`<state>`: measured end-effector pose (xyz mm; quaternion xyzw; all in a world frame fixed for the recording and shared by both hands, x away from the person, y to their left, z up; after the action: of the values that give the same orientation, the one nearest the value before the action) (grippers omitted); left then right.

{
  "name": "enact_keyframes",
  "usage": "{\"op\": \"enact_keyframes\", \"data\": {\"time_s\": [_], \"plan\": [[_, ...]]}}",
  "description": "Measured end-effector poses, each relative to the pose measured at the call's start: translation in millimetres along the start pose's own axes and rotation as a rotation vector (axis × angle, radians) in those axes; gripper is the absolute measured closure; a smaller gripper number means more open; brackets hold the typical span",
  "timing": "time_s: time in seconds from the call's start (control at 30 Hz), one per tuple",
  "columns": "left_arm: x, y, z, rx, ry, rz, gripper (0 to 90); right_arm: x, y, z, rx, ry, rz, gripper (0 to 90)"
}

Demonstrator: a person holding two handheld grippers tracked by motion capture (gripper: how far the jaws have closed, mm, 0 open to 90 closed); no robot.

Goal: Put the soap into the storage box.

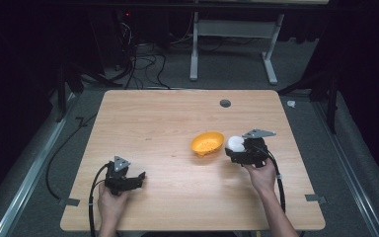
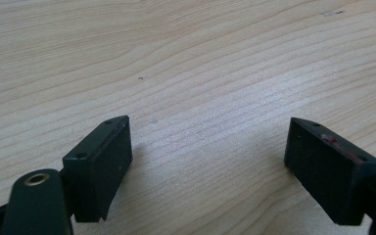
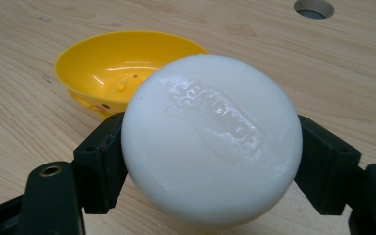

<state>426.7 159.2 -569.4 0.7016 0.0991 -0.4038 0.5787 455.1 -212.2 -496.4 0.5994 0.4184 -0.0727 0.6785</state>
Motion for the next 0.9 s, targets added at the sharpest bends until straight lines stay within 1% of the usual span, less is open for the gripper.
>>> {"op": "enact_keyframes", "data": {"time_s": [0.07,0.17,0.23,0.57,0.67,0.73,0.9], "plan": [[0.0,0.0,0.0,0.000,0.000,0.000,18.5,0.5,1.3,-1.4,-0.001,0.003,0.002,24.7],[0.0,0.0,0.0,0.000,0.000,0.000,18.5,2.6,6.0,-5.9,-0.017,0.012,0.006,24.7],[-0.1,-0.1,0.0,0.000,0.000,-0.002,18.5,3.1,6.5,-7.4,-0.015,0.017,0.002,24.7],[-0.1,-0.1,0.0,0.000,0.000,-0.002,18.5,8.7,17.9,-19.6,-0.050,0.036,0.000,24.8],[0.0,0.0,0.0,0.000,0.000,0.000,18.5,9.7,20.4,-21.3,-0.057,0.039,0.005,24.7],[0.0,0.0,0.0,0.000,0.001,-0.001,18.5,11.2,21.7,-22.4,-0.051,0.047,0.006,24.7],[-0.1,-0.1,0.0,0.001,0.000,-0.002,18.5,15.8,26.2,-26.3,-0.069,0.055,0.003,24.8]]}}
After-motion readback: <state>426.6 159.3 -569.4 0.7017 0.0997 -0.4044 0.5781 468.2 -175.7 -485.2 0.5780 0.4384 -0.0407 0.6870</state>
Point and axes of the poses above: each handheld gripper's, and its own axes: x roughly forward along the jaws, y roughly out of its top, z roughly to its right, the point moved 9 cm from there along x, roughly forward along the jaws, and after that the axes turned 2 degrees about y, right-handed, at the moved point
